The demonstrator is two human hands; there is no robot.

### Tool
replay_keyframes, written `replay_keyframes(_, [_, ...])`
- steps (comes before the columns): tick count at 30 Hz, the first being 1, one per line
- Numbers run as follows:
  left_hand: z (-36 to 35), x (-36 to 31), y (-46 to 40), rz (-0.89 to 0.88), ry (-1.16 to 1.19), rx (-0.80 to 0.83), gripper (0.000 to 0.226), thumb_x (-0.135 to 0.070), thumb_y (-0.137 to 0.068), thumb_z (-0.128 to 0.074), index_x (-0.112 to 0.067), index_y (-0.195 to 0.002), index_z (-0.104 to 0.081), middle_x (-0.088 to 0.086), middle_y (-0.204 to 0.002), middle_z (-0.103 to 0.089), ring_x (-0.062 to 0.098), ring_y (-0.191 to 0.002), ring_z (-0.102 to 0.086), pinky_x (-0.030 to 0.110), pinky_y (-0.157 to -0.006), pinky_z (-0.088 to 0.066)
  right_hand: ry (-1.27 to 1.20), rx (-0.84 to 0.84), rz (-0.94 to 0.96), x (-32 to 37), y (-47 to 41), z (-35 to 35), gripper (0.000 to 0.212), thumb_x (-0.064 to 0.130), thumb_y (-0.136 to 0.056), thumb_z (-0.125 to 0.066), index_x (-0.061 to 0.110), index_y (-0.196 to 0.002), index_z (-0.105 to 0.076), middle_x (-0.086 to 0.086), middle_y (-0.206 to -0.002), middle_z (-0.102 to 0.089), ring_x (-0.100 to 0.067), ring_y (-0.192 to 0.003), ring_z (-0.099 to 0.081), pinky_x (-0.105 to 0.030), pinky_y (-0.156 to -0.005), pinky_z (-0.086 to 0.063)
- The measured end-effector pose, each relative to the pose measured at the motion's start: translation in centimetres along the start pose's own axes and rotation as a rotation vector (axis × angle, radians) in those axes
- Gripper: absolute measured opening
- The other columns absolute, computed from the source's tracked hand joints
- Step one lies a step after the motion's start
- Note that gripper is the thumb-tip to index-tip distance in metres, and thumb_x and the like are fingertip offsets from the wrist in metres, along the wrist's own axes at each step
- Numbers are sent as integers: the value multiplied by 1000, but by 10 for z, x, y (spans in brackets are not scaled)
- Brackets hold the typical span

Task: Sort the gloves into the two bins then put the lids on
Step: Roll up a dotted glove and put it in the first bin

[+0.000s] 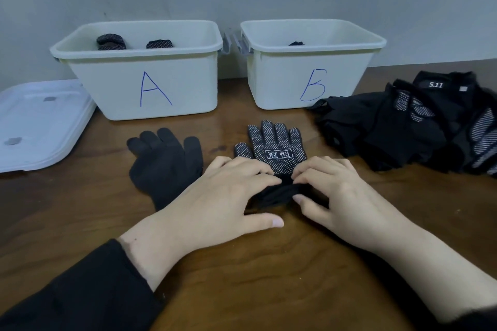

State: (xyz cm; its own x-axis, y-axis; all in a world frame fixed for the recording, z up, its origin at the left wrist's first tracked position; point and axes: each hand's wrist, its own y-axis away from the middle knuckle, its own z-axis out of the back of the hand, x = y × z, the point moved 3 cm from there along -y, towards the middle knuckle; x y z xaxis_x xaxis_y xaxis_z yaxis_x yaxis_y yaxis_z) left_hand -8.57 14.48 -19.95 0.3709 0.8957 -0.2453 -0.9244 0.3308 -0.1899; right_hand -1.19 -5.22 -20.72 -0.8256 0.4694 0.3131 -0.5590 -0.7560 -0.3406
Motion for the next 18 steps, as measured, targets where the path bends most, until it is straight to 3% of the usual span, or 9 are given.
replay_keyframes(2, [-1,-1,-1,-5,-13,-3,56,-68,-91,-47,-42,-141,-46,-27,-139,-40,-4,-131,-27,23,-114,-13,-43,-1,-14,0,0,2,18,44,-94,-52,29,-100,-62,22,-115,-55,-4,-106,-55,-31,-102,-35])
replay_keyframes(5, [-3,-2,-4,-2,-15,-57,29,-46,-98,-51,-43,-126,-58,-26,-128,-52,-1,-123,-40,28,-108,-24,-77,27,-8,0,0,7,15,47,-94,-55,35,-101,-59,24,-114,-56,-7,-108,-55,-33,-103,-35])
replay_keyframes(7, [-3,-3,-5,22,3,-96,21,-34,-99,-53,-41,-116,-63,-24,-120,-57,1,-116,-45,28,-103,-27,-98,68,-16,0,0,7,23,53,-89,-64,39,-106,-56,28,-113,-54,-2,-108,-52,-28,-103,-32])
replay_keyframes(10, [-5,-4,-7,56,56,-131,17,-33,-98,-55,-38,-111,-65,-22,-113,-60,2,-111,-47,28,-100,-30,-132,16,-77,-4,0,6,33,52,-84,-70,43,-113,-57,39,-109,-51,11,-106,-46,-18,-97,-32])
replay_keyframes(12, [-3,-4,-8,100,134,-161,17,-34,-98,-56,-40,-113,-64,-25,-105,-60,-3,-108,-47,24,-98,-33,-176,-38,-144,-8,-3,4,30,52,-86,-66,45,-114,-59,33,-105,-60,3,-101,-52,-16,-91,-37])
replay_keyframes(15, [0,-1,-10,242,290,-231,28,-36,-96,-60,-46,-122,-60,-26,-94,-60,-12,-102,-46,6,-85,-35,-290,-91,-197,-14,-8,3,21,41,-91,-68,41,-112,-62,20,-80,-63,-6,-75,-57,-15,-71,-42])
replay_keyframes(18, [-1,2,-16,312,316,-267,44,-39,-93,-64,-49,-134,-51,-20,-87,-58,-1,-91,-56,14,-79,-44,-340,-141,-236,-16,-14,2,23,34,-92,-71,39,-113,-63,9,-74,-59,-7,-63,-50,-16,-63,-40])
